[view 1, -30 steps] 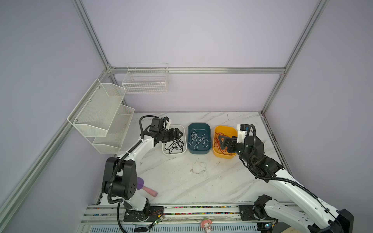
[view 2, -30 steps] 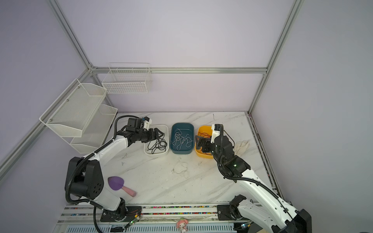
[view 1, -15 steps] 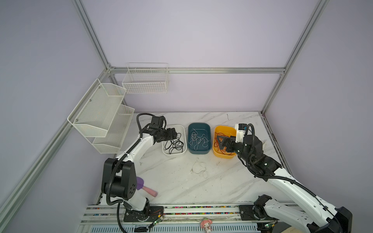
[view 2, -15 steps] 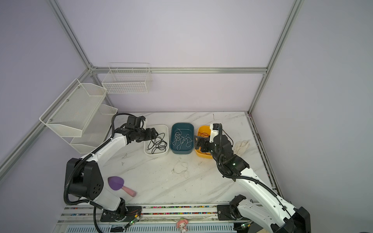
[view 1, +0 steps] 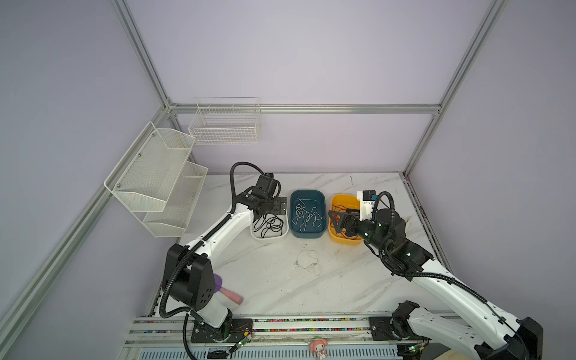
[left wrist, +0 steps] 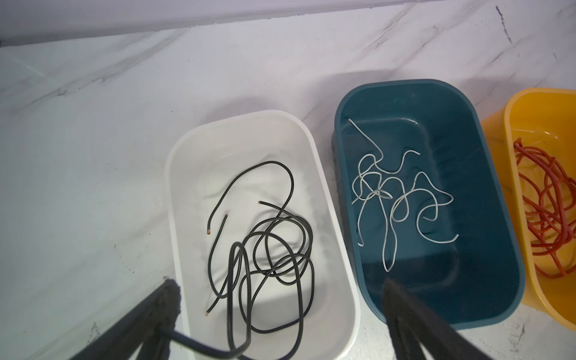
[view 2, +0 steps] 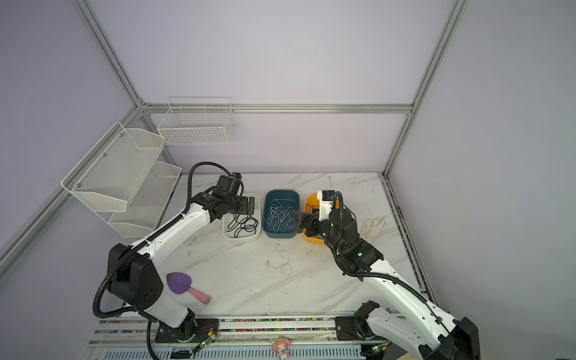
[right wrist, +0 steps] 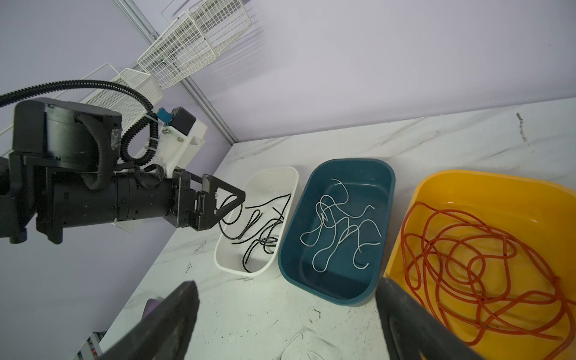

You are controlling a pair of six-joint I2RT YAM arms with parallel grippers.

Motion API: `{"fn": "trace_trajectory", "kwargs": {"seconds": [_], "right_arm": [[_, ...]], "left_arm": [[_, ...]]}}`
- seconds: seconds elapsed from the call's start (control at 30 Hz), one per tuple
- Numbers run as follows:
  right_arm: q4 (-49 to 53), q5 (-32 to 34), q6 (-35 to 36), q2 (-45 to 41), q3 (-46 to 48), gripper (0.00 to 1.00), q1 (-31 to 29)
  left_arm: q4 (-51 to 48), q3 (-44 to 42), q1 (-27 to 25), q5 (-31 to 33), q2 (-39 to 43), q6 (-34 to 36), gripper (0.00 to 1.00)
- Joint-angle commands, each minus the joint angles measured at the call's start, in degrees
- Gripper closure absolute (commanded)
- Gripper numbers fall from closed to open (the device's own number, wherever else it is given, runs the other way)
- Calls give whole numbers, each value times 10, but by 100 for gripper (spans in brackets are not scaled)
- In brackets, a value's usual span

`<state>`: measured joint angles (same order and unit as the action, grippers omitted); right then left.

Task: Untangle the cables
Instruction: 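Lift the left gripper while the right reaches toward loose white strands on the table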

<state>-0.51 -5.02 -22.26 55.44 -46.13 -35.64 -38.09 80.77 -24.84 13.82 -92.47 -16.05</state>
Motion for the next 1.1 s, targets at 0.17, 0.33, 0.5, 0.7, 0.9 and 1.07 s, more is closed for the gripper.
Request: {"fn": "trace_trajectory", "kwargs": {"seconds": [0.17, 0.33, 0.5, 0.7, 0.9, 1.07], "right_arm": [[-43, -32, 13, -11, 15, 12, -11], [-75, -46, 14, -12, 32, 16, -22], [-148, -61, 8, -8, 74, 24, -42], [-172, -18, 30, 29, 79, 29, -105], [-139, 50, 41, 20, 70, 28, -119], [-91, 70, 29, 43, 66, 25, -120]], "left_arm": [[-16, 63, -35, 121, -22, 68, 10], [-24, 78, -47, 124, -32, 73, 27], [-45, 105, -53, 112, -32, 53, 16], [-72, 129, -53, 82, -30, 25, 9], [-73, 116, -48, 102, -2, 14, 4], [-42, 66, -43, 60, 52, 14, 0]]}}
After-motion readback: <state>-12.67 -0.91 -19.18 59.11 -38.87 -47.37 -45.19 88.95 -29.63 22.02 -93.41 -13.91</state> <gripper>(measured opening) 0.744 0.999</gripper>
